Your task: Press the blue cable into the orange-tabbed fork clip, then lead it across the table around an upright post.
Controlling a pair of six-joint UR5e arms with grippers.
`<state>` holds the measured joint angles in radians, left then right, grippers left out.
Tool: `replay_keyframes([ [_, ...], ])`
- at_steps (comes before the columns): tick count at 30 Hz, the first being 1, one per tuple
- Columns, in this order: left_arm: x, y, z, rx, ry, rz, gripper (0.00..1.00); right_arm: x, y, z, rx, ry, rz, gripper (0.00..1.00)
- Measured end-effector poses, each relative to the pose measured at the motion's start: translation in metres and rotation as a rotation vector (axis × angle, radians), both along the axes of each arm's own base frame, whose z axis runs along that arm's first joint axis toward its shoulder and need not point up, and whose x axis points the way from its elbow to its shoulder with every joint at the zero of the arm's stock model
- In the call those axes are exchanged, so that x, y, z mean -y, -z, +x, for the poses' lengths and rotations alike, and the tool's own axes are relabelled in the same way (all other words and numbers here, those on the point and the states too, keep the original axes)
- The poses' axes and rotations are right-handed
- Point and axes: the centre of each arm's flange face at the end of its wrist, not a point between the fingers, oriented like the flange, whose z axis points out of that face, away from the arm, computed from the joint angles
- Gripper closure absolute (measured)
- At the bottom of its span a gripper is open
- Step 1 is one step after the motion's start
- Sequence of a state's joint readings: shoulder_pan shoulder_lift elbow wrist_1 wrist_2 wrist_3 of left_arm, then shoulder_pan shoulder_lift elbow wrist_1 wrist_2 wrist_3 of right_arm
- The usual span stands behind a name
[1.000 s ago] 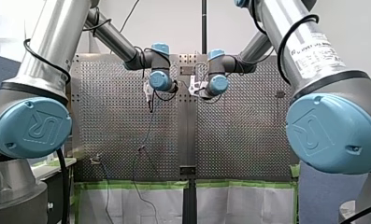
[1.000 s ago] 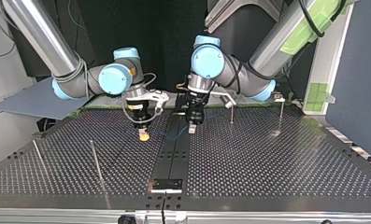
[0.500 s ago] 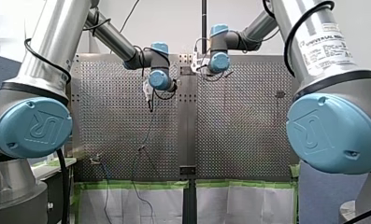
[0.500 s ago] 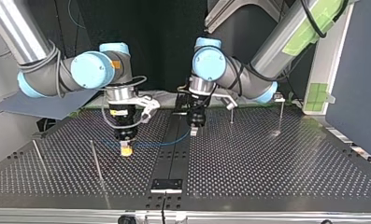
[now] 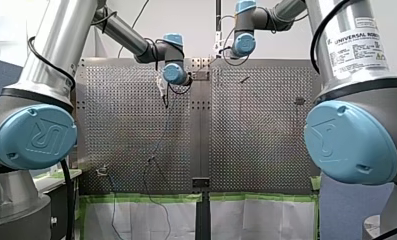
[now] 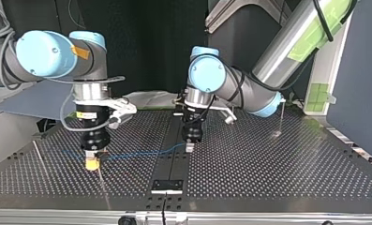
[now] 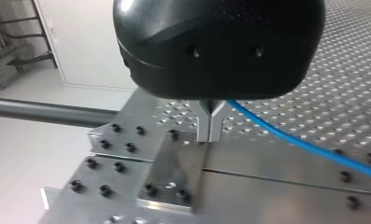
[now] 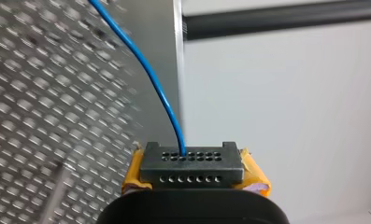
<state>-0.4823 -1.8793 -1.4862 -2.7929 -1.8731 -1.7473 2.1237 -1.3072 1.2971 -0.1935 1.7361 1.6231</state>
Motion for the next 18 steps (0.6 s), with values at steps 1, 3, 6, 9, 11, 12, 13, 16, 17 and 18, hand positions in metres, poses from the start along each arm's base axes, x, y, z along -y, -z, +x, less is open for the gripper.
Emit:
replay_keyframes([
  [1,0.0,-0.004,0.001,0.003,0.0,-0.002,1.0,0.0,-0.005,-0.005,0.005,0.006,-0.003,1.0],
  [3,0.001,-0.01,0.003,0.008,0.004,-0.004,1.0,0.001,-0.016,-0.017,0.015,0.019,-0.011,1.0],
  [6,0.002,-0.017,0.005,0.016,0.018,-0.01,1.0,0.002,-0.03,-0.034,0.022,0.033,-0.022,1.0],
  [9,0.006,-0.025,0.007,0.027,0.036,-0.023,1.0,0.002,-0.046,-0.052,0.028,0.049,-0.034,1.0],
  [11,0.01,-0.033,0.008,0.034,0.056,-0.037,1.0,0.004,-0.053,-0.065,0.029,0.067,-0.04,1.0],
  [12,0.012,-0.035,0.008,0.036,0.066,-0.044,1.0,0.006,-0.055,-0.07,0.029,0.075,-0.041,1.0],
  [13,0.015,-0.038,0.009,0.036,0.077,-0.051,1.0,0.008,-0.056,-0.074,0.029,0.083,-0.042,1.0],
  [16,0.025,-0.04,0.011,0.024,0.113,-0.058,1.0,0.016,-0.057,-0.087,0.027,0.108,-0.042,1.0],
  [17,0.03,-0.038,0.012,0.016,0.128,-0.056,1.0,0.019,-0.057,-0.092,0.026,0.119,-0.041,1.0],
  [18,0.033,-0.037,0.013,0.008,0.137,-0.052,1.0,0.022,-0.056,-0.095,0.025,0.125,-0.04,1.0],
])
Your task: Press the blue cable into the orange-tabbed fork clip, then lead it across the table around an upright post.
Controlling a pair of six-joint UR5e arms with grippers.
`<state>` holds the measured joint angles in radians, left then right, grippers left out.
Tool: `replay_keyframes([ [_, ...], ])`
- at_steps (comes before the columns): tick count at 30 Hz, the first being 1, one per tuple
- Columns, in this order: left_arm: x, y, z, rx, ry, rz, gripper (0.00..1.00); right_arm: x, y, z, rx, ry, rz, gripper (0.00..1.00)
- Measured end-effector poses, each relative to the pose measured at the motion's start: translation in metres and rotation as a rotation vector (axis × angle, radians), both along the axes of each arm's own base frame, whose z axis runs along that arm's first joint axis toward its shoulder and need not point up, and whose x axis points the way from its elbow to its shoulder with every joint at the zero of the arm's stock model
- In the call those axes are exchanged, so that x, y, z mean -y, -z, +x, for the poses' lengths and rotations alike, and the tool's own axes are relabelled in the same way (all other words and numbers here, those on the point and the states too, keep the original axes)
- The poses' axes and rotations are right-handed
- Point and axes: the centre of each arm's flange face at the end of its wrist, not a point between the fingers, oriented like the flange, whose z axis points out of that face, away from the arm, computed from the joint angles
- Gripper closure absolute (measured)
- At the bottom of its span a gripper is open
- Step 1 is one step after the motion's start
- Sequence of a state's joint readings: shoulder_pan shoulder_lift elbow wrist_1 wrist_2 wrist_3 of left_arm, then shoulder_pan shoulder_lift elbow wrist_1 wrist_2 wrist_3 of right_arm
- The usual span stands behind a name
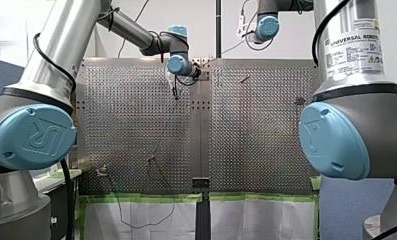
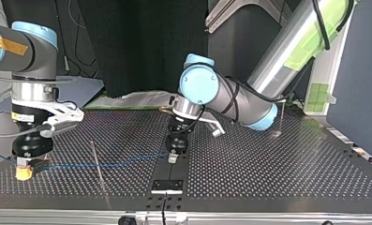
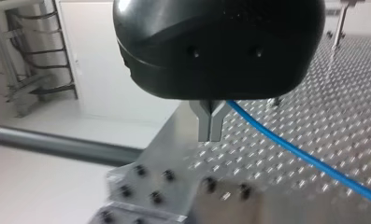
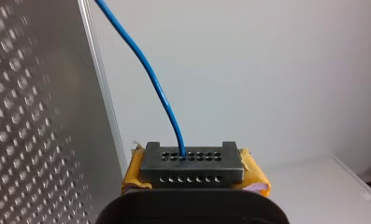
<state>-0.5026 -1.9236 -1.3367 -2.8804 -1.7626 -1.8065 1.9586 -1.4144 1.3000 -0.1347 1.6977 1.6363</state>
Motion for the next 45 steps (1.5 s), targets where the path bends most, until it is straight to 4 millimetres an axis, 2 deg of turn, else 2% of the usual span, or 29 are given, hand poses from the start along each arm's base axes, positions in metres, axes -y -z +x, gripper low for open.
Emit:
replay_keyframes([
  [7,0.025,0.016,0.008,-0.053,0.044,0.027,1.0,0.016,0.017,-0.004,-0.014,0.012,0.027,1.0],
  [15,0.044,0.004,0.014,-0.038,0.066,-0.004,1.0,0.033,0.039,-0.006,-0.027,0.019,0.059,1.0],
  [19,0.054,0.002,0.017,-0.046,0.079,-0.013,1.0,0.039,0.042,-0.012,-0.027,0.03,0.064,1.0],
  [26,0.083,0.02,0.017,-0.096,0.119,0.013,1.0,0.048,0.043,-0.024,-0.026,0.047,0.067,1.0],
  [31,0.097,0.03,0.023,-0.109,0.119,0.01,1.0,0.05,0.044,-0.028,-0.027,0.051,0.067,1.0],
  [34,0.101,0.025,0.027,-0.103,0.121,-0.013,1.0,0.055,0.045,-0.035,-0.027,0.063,0.069,1.0],
  [41,0.109,-0.004,0.032,-0.064,0.152,-0.078,1.0,0.06,0.058,-0.047,-0.027,0.08,0.094,1.0],
  [45,0.119,-0.007,0.035,-0.053,0.172,-0.091,1.0,0.062,0.067,-0.053,-0.029,0.089,0.109,1.0],
])
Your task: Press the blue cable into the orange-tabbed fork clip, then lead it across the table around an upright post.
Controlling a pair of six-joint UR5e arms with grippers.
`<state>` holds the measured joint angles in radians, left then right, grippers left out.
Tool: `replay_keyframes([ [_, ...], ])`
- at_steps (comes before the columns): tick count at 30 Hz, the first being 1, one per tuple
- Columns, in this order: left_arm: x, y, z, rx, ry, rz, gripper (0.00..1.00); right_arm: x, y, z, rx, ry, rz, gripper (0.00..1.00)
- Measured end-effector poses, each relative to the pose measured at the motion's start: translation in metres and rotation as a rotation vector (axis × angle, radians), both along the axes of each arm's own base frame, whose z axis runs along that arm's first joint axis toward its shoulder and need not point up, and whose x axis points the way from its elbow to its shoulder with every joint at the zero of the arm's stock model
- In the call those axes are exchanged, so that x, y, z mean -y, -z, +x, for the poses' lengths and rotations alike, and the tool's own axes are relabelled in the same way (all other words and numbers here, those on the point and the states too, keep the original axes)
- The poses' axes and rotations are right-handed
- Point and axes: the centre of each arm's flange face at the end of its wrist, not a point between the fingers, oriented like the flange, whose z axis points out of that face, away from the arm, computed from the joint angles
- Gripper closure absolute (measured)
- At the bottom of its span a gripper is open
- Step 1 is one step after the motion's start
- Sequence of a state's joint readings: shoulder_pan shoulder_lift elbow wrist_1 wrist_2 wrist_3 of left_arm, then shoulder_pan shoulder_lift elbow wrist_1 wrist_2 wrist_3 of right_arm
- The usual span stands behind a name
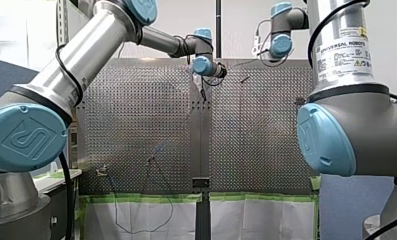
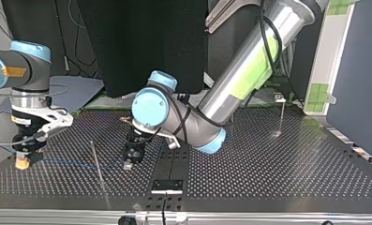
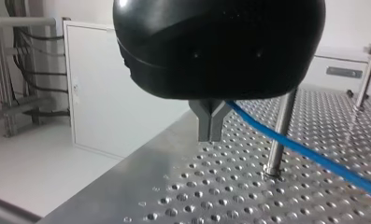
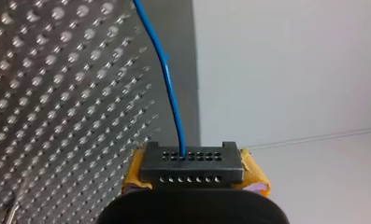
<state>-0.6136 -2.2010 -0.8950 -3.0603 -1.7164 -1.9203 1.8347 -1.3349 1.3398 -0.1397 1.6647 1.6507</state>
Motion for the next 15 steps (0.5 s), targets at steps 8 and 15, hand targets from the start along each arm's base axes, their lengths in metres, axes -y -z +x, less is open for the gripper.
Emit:
replay_keyframes([
  [8,0.018,0.02,0.007,-0.01,0.016,0.006,1.0,0.007,0.016,-0.01,-0.005,0.012,0.024,1.0],
  [15,0.026,0.04,0.007,-0.029,0.021,0.024,1.0,0.013,0.045,-0.017,0.019,0.019,0.067,1.0],
])
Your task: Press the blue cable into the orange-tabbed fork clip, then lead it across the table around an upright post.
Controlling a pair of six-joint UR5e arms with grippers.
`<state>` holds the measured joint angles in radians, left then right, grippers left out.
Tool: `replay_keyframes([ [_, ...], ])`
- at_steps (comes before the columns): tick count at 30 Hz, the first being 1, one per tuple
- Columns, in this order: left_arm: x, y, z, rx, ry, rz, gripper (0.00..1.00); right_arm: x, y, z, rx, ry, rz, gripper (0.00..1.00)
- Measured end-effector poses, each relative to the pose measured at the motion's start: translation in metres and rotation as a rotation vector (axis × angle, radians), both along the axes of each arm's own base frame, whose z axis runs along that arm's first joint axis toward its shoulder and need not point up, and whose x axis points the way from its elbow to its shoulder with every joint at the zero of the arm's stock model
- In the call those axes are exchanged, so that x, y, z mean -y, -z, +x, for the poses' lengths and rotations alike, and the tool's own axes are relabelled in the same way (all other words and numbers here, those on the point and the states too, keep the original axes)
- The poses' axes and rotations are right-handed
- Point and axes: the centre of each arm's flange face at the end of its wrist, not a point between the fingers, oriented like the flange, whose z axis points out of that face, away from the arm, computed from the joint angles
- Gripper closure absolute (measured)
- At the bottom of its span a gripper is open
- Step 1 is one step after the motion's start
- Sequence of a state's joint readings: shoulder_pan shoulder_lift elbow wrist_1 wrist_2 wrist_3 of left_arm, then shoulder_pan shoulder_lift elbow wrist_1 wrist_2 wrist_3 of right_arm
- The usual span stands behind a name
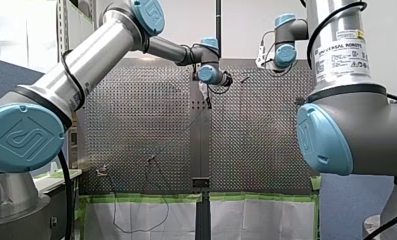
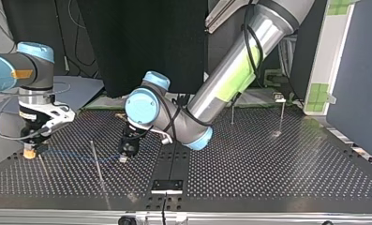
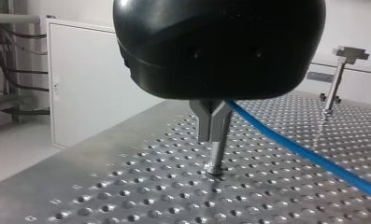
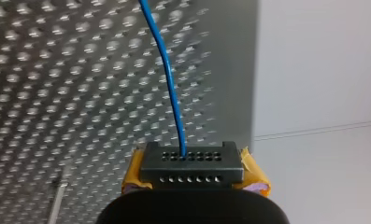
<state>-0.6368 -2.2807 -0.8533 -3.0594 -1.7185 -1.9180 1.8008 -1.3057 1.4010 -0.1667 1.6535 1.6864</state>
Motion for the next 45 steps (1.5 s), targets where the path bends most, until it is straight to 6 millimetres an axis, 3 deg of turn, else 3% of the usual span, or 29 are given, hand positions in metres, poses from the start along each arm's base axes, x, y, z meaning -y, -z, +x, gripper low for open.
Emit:
replay_keyframes([
  [10,0.002,0.005,-0.002,-0.004,-0.002,0.009,1.0,0.009,0.055,-0.009,0.054,0.009,0.052,1.0],
  [20,0.002,0.01,-0.001,-0.01,-0.007,0.013,1.0,0.02,0.119,-0.001,0.035,-0.024,0.13,1.0],
  [26,0.006,0.036,0.004,-0.03,-0.02,0.048,1.0,0.021,0.137,0.001,0.039,-0.043,0.124,1.0],
  [32,0.004,0.04,0.008,-0.031,-0.037,0.054,1.0,0.03,0.146,0.0,0.045,-0.055,0.092,1.0],
  [34,0.003,0.04,0.008,-0.032,-0.043,0.058,0.85,0.033,0.15,0.001,0.046,-0.065,0.085,1.0],
  [35,0.002,0.04,0.008,-0.032,-0.048,0.064,0.85,0.035,0.152,0.002,0.047,-0.074,0.079,1.0],
  [36,0.002,0.041,0.008,-0.033,-0.053,0.07,0.7,0.036,0.153,0.003,0.048,-0.079,0.073,1.0],
  [37,0.001,0.041,0.008,-0.033,-0.059,0.077,0.62,0.037,0.154,0.003,0.049,-0.083,0.068,1.0],
  [38,0.001,0.041,0.008,-0.032,-0.068,0.087,0.62,0.04,0.156,0.002,0.051,-0.087,0.061,1.0],
  [40,0.0,0.042,0.007,-0.031,-0.08,0.103,0.39,0.044,0.161,0.0,0.055,-0.089,0.054,1.0],
  [41,-0.001,0.042,0.007,-0.03,-0.085,0.114,0.39,0.047,0.166,-0.002,0.057,-0.09,0.051,1.0],
  [43,-0.001,0.043,0.005,-0.031,-0.089,0.128,0.13,0.052,0.173,-0.005,0.058,-0.093,0.048,1.0],
  [44,-0.001,0.043,0.005,-0.032,-0.091,0.136,0.13,0.056,0.178,-0.008,0.058,-0.095,0.046,1.0],
  [45,-0.001,0.044,0.004,-0.034,-0.091,0.141,0.05,0.058,0.181,-0.009,0.058,-0.096,0.044,1.0],
])
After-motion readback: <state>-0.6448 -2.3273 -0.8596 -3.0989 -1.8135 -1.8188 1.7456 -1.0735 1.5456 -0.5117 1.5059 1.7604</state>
